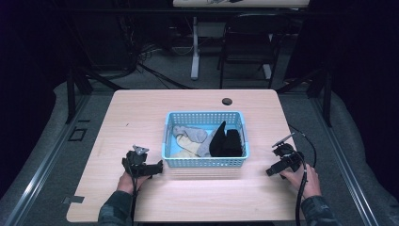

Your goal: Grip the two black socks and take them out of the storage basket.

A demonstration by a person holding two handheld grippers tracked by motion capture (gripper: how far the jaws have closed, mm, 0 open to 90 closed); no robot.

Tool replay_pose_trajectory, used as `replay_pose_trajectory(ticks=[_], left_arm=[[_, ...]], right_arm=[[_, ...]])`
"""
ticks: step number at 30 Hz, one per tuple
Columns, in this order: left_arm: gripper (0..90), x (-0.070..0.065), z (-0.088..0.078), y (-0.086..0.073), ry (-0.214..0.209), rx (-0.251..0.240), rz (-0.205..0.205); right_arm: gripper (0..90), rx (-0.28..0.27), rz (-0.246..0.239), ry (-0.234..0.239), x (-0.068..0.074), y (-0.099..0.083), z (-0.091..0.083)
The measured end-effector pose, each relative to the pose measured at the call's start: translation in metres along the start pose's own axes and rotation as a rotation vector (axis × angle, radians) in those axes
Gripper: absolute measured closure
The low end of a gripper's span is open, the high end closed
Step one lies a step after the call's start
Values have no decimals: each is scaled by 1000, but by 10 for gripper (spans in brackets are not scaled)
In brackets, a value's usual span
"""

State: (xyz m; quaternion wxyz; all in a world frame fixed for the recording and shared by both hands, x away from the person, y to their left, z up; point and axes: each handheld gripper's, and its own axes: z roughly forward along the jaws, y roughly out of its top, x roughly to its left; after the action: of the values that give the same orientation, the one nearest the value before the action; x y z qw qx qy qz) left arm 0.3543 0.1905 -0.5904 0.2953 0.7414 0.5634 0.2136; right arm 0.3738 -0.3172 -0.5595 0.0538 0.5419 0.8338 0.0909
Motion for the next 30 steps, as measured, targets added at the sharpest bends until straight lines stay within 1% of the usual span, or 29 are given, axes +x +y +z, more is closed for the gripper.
replay_pose_trajectory(ticks=[9,11,19,20,22,24,27,30], left_arm=[[6,0,0,0,0,0,0],[6,0,0,0,0,0,3],[6,0,0,0,0,0,0],[6,0,0,0,0,0,0],[6,0,0,0,0,0,1],[6,0,0,0,0,0,1],[6,0,0,0,0,0,0],[6,0,0,0,-1,3,1]], right_arm=[[0,-14,-9,-9,0,-1,0],[0,-15,-19,-12,-1,-1,0],[0,-13,-19,-4,0,1,1],[0,-11,-32,-6,-1,1,1],[0,-11,-29,-5,-2,1,1],[0,-30,-25,-8,-4,1,-1],[0,-63,-12,15,-5,1,-7],[0,-89,-16,30,-4,2,-12]])
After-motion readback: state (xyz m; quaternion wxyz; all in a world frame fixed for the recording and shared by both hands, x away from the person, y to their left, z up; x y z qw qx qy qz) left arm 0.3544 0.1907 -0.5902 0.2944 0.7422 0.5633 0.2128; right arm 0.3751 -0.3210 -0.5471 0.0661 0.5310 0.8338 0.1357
